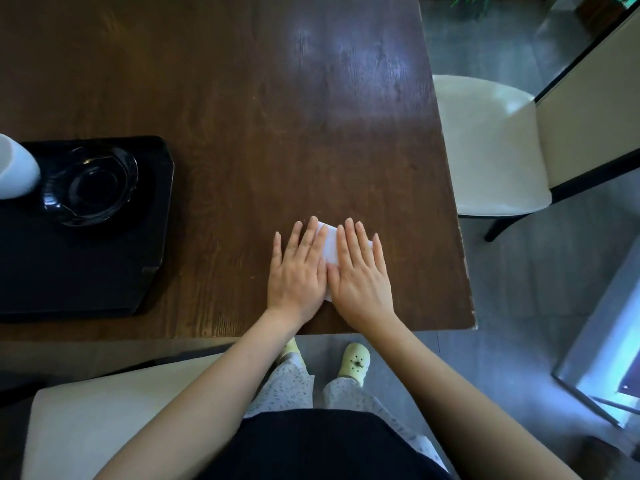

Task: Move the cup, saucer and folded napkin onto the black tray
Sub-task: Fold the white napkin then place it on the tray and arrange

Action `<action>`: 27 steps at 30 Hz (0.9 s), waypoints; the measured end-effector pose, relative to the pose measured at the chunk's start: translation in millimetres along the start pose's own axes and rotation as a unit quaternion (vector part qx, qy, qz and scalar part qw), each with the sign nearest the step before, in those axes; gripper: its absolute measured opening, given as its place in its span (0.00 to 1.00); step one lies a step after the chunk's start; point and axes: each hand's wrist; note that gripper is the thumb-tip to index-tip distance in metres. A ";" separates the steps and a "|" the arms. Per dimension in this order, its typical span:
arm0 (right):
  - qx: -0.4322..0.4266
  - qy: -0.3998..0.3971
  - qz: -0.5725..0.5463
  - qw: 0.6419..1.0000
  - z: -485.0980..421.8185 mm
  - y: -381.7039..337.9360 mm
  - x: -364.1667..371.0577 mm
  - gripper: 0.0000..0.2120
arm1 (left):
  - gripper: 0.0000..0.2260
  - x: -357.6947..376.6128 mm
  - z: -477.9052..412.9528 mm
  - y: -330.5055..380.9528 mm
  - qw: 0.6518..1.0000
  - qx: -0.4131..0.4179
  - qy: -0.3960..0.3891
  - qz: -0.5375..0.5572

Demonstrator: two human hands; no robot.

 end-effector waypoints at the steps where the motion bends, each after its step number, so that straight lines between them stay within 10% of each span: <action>1: -0.001 0.003 0.008 1.000 2.4 3.8 -0.5 0.28 | 0.23 1.4 -0.1 -1.5 1.000 0.003 0.001 -0.004; 10: 0.023 0.005 0.029 0.999 18.9 20.9 -3.9 0.31 | 0.25 -4.9 -7.0 -3.2 0.997 -0.038 -0.050 0.038; 19: 0.015 0.005 0.022 1.000 19.3 18.9 -8.3 0.32 | 0.24 -43.0 -48.9 12.2 0.930 -0.268 -0.079 0.240; 22: 0.014 -0.008 0.019 1.000 18.5 20.7 -5.8 0.32 | 0.20 -44.4 -53.6 10.1 0.930 -0.249 -0.150 0.223; 27: 0.000 -0.028 -0.074 0.997 17.2 27.5 -10.6 0.32 | 0.10 -39.9 -32.7 26.8 0.960 -0.166 -0.023 0.223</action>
Point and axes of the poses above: each hand's wrist, its own z-axis away from the middle knuckle, its own x-axis out of the palm, y = z × x, and after that the axes turned 1 degree about x, right-handed
